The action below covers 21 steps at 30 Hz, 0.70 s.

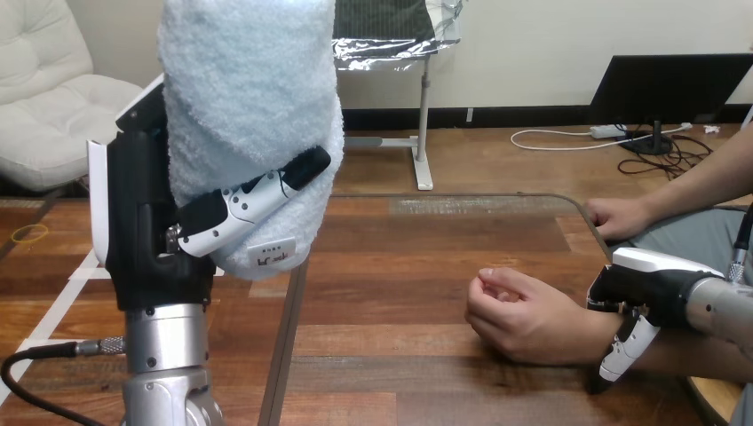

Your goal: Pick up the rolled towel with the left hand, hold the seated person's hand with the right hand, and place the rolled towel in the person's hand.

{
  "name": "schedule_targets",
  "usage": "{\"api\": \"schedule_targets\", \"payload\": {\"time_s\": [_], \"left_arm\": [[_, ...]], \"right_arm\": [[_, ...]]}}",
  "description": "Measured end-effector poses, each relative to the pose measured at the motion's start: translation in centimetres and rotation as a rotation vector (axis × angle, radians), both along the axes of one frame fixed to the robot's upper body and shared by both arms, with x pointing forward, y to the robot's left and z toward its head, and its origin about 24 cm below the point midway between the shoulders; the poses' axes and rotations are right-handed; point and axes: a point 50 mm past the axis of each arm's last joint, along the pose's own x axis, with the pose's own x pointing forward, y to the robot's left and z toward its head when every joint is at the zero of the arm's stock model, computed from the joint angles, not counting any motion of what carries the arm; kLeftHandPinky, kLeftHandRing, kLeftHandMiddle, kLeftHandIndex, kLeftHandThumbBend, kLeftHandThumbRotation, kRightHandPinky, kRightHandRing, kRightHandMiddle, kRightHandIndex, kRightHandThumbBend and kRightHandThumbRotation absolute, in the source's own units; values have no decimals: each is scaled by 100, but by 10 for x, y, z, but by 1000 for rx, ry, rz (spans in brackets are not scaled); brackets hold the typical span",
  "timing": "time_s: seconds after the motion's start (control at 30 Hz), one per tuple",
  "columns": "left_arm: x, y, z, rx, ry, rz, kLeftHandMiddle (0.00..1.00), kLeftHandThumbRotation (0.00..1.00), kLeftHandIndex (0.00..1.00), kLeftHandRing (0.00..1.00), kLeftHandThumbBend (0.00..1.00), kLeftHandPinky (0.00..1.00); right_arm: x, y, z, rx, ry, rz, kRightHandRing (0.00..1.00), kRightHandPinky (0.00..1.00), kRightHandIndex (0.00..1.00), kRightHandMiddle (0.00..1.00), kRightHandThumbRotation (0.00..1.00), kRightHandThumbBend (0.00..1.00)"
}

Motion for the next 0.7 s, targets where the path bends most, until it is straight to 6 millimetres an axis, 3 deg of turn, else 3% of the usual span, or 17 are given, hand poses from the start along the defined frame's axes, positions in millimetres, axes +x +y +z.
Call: {"api": "schedule_targets", "payload": {"time_s": [0.13,0.23,0.7], "left_arm": [[1,0,-1,-1,6,4,31,0,37,24,56,18],[1,0,-2,-1,9,8,31,0,36,24,57,18],[4,-2,-7,8,32,14,30,0,36,24,57,18]], "right_arm": [[-1,0,0,10,-14,2,35,26,39,44,0,92],[-1,-1,1,17,-24,0,40,29,40,48,0,92],[-2,-1,9,55,-61,3,29,20,41,37,0,89]]}}
